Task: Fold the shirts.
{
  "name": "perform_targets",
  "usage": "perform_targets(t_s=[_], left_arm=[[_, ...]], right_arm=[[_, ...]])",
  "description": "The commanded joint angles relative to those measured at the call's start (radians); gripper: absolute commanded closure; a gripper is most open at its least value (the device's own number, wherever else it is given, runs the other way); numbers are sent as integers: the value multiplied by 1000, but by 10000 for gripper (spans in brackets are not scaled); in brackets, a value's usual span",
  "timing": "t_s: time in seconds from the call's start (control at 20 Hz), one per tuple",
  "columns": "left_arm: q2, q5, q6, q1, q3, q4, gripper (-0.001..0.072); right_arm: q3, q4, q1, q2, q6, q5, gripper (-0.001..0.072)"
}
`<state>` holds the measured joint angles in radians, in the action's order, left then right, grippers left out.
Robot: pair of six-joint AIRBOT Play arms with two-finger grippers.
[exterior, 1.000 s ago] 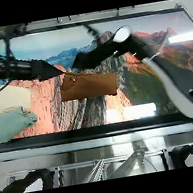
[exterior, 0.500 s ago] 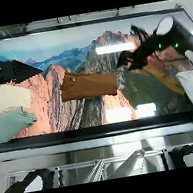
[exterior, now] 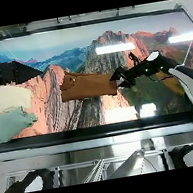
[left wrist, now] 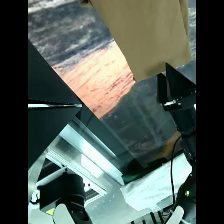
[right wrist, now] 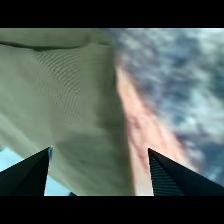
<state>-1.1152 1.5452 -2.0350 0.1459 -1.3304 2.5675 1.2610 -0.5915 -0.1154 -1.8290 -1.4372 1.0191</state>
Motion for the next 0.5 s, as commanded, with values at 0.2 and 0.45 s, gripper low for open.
perform_targets(t_s=[0.2,0.45], left_arm=[[1,2,2,-8,0,-2,680],[1,11,2,-8,0,-2,679]], right_arm=[[-10,320,-62,-81,204,-65,375],[12,383,-45,7,254,30,689]])
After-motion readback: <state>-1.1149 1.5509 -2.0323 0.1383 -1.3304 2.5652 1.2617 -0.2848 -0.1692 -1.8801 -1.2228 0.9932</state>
